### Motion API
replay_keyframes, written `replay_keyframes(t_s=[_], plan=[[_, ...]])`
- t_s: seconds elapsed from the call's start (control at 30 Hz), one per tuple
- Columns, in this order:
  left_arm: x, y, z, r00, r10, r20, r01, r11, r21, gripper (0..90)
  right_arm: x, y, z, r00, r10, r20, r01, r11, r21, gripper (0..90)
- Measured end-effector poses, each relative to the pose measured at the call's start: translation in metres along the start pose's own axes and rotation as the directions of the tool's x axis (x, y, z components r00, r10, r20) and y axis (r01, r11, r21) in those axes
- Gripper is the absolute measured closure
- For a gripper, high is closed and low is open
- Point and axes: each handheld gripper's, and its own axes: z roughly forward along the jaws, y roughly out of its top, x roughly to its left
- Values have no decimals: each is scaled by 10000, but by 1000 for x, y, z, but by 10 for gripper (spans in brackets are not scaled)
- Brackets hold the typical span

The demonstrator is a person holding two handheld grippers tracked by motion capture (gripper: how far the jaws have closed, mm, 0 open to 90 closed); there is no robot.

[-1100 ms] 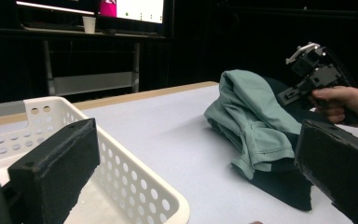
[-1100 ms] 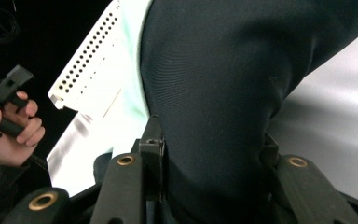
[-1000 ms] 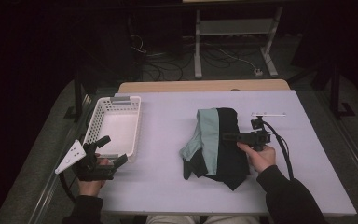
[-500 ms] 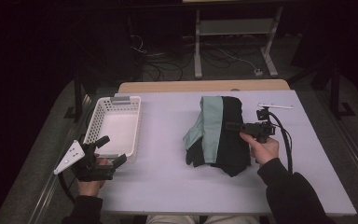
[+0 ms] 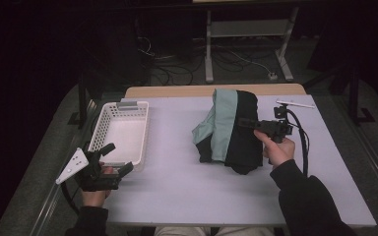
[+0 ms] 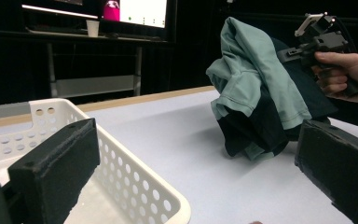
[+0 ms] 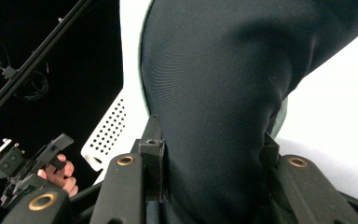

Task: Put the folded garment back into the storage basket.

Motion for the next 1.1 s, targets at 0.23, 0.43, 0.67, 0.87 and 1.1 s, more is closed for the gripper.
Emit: replay_keyframes(t_s=[0.23,0.43,0.67,0.87,1.1], plan=[[0,0,0,10000,-15,-17,15,10000,-11,0,5,7,1,9999,68,-87,-71,9996,-264,584],[1,0,-1,10000,-20,-8,20,10000,-19,0,12,15,4,9999,4,-102,-7,9995,-326,583],[1,0,-1,10000,-58,-16,58,10000,-78,0,21,22,9,9995,-324,-35,323,9989,-351,581],[1,0,-2,10000,-81,-35,80,9999,-116,0,28,27,13,9989,-454,-103,450,9984,-356,580],[2,0,-2,9999,-114,-47,113,9998,-161,0,37,32,17,9972,-745,-44,743,9967,-320,579]])
